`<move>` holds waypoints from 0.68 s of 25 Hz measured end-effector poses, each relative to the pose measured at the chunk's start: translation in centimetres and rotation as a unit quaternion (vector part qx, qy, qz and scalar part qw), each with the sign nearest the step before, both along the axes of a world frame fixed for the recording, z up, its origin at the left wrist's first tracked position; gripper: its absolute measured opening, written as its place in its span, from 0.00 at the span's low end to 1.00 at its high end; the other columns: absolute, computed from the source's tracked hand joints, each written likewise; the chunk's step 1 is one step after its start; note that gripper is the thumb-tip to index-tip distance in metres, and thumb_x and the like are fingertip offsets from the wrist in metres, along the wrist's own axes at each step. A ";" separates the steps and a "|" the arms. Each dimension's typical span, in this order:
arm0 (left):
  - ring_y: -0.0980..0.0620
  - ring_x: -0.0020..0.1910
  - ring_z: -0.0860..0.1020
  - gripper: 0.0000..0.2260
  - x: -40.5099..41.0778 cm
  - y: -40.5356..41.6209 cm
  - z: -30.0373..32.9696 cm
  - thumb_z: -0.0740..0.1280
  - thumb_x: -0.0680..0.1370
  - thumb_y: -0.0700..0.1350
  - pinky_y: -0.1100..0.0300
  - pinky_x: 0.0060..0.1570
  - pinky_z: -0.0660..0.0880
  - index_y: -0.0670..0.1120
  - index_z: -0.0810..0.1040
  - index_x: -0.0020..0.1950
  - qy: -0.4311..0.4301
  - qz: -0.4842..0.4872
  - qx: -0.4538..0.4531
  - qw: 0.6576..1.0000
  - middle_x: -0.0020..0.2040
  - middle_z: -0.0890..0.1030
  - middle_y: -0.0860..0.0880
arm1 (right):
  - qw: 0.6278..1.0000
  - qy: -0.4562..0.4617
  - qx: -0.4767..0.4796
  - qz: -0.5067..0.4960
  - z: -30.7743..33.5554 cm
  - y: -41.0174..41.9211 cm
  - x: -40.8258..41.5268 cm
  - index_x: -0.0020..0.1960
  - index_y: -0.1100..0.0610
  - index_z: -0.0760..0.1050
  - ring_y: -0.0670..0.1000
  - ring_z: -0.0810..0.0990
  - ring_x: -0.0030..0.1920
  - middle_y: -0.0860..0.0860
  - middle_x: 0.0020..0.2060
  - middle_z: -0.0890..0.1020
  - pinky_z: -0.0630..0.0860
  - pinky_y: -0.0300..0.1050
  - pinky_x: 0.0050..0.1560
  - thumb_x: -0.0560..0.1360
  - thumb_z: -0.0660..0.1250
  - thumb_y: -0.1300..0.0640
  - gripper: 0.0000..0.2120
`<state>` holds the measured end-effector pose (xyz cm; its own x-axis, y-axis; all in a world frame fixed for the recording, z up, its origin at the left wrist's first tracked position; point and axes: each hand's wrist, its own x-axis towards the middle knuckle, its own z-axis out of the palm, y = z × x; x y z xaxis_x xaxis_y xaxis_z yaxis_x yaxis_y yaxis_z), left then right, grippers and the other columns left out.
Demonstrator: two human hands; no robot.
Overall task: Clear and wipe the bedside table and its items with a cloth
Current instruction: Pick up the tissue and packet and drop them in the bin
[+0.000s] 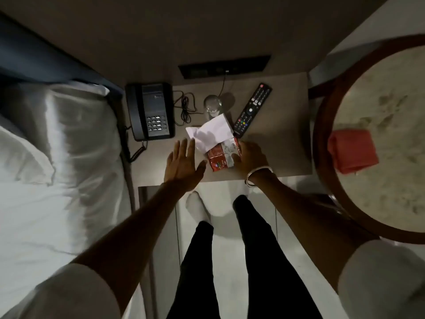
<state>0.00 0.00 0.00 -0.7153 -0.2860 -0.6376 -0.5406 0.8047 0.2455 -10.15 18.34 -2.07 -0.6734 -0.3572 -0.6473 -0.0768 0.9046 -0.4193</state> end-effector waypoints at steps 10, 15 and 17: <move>0.38 0.75 0.69 0.30 -7.3 -1.8 -13.6 0.73 0.76 0.59 0.44 0.73 0.66 0.51 0.73 0.75 0.088 0.027 -0.061 0.994 0.73 0.74 0.43 | 0.988 0.046 0.074 -0.127 -12.5 0.1 0.5 0.62 0.61 0.75 0.62 0.76 0.64 0.61 0.62 0.79 0.74 0.58 0.66 0.75 0.69 0.41 0.27; 0.39 0.65 0.80 0.20 -4.6 0.0 -13.9 0.69 0.81 0.54 0.46 0.66 0.75 0.53 0.78 0.73 0.119 0.053 -0.040 0.991 0.68 0.83 0.46 | 0.978 0.051 0.011 -0.202 -12.5 1.8 2.6 0.48 0.59 0.78 0.60 0.85 0.50 0.58 0.49 0.86 0.83 0.53 0.50 0.77 0.70 0.51 0.10; 0.40 0.61 0.83 0.18 -3.2 1.2 -13.0 0.69 0.82 0.54 0.48 0.62 0.79 0.45 0.81 0.68 0.110 0.109 -0.001 0.988 0.64 0.85 0.43 | 0.970 0.028 -0.025 -0.241 -12.1 3.0 4.3 0.48 0.57 0.76 0.60 0.86 0.50 0.58 0.51 0.86 0.85 0.53 0.48 0.77 0.71 0.54 0.07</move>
<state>-3.21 1.19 -12.99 -0.7580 -0.4497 -0.4725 -0.6347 0.6754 0.3755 -5.83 21.37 -14.22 -0.8032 -0.0217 -0.5953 0.3270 0.8192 -0.4711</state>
